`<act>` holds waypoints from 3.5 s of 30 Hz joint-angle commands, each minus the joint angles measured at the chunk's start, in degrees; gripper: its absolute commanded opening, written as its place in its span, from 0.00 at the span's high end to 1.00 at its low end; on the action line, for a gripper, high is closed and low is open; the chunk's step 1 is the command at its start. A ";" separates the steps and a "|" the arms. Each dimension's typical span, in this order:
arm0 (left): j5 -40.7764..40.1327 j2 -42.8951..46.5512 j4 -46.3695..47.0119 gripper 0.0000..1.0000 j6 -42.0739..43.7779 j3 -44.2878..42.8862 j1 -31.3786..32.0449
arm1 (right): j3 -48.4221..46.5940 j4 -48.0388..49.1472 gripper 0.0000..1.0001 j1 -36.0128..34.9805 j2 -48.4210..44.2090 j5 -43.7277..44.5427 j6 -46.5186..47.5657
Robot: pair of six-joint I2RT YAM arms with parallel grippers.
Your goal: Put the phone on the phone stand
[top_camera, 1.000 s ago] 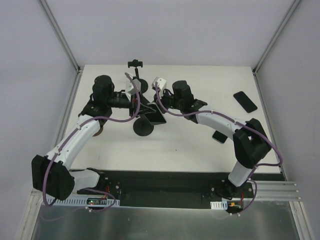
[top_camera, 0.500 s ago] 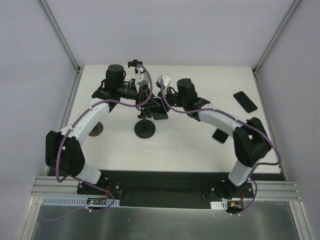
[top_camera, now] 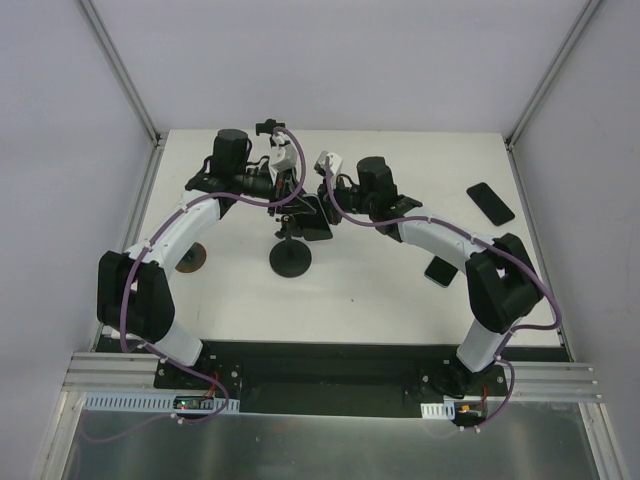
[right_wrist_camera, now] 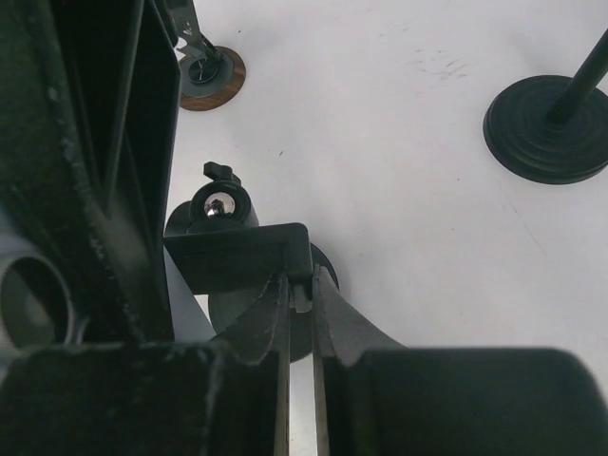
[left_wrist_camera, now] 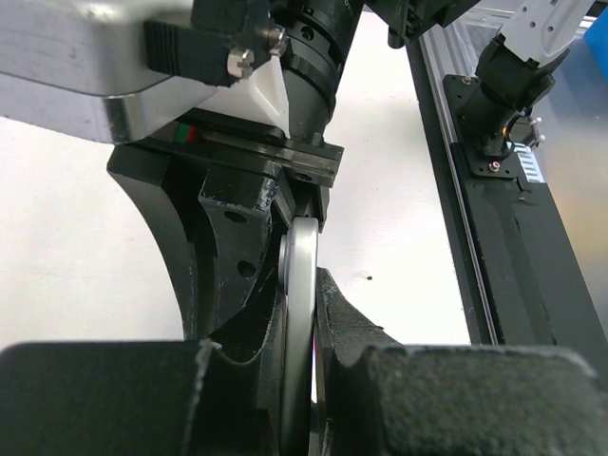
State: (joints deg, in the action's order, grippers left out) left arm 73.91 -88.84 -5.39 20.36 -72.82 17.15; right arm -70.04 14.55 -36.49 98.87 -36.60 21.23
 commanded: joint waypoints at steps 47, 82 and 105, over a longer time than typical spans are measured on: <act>-95.09 15.00 12.77 1.00 -27.57 18.58 16.25 | 14.40 17.08 0.46 -28.03 -20.18 80.10 -5.86; -22.85 -8.54 10.49 1.00 -2.69 -17.26 -39.46 | 20.73 20.26 0.40 1.59 -20.21 18.76 -3.47; -27.59 -16.11 0.20 0.61 0.21 -27.03 -42.81 | 18.19 22.10 0.40 4.76 -15.46 12.61 -8.23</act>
State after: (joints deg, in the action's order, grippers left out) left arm 45.50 -106.85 -10.15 20.43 -95.11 -25.10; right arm -48.99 32.73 -32.05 83.24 -22.00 13.72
